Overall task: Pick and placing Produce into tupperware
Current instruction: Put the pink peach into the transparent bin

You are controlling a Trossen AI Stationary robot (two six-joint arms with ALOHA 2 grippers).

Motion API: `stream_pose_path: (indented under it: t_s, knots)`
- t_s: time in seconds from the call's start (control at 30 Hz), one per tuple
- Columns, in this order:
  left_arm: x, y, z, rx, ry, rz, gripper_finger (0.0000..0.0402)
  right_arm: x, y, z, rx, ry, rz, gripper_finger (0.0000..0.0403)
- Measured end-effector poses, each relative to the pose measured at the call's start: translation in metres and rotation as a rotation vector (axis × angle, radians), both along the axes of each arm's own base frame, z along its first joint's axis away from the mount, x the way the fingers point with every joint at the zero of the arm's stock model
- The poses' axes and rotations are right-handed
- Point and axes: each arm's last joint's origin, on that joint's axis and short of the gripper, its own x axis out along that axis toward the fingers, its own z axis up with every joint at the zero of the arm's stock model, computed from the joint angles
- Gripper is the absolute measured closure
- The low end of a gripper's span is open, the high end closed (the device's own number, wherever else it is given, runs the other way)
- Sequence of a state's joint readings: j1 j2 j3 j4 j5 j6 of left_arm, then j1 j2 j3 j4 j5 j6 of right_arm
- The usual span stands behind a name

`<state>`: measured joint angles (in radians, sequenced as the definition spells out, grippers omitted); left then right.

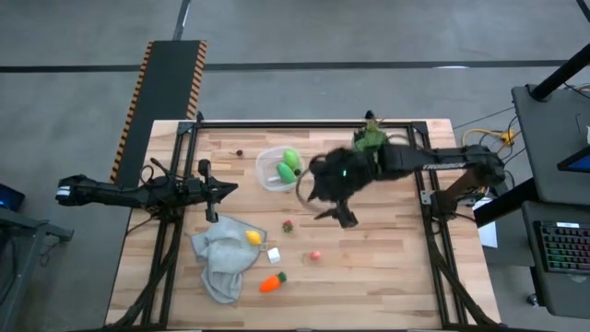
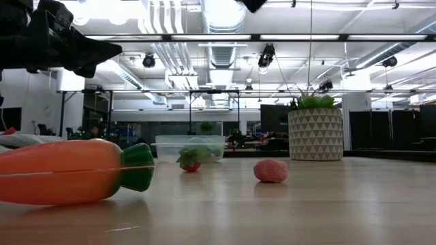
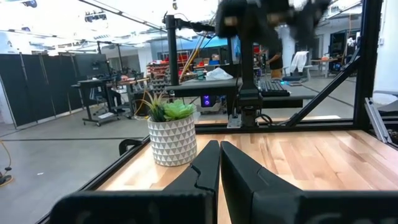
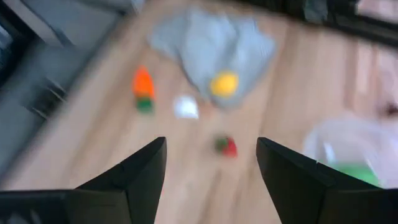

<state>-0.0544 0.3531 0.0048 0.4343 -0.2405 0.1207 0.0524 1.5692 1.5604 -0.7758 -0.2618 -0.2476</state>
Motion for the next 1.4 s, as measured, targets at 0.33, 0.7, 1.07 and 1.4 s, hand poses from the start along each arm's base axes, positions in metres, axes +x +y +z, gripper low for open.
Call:
stream_pose_path:
  t_s: [0.33,0.7,1.07,1.4]
  knots:
    - [0.000,0.000,0.000,0.000,0.000,-0.001,0.0402,-0.006,0.032,-0.082,-0.055,0.148,-0.110,0.0163]
    - [0.000,-0.001,0.000,0.003,-0.001,-0.030,0.0402,-0.013,0.055,-0.140,0.057,0.006,-0.112,0.0163]
    - [0.000,-0.001,0.000,0.004,-0.005,-0.048,0.0402,-0.021,0.064,-0.170,0.131,-0.070,-0.114,0.0163]
    - [0.000,-0.001,0.001,0.000,-0.010,-0.050,0.0402,-0.003,0.082,-0.206,0.119,0.022,-0.100,0.0165]
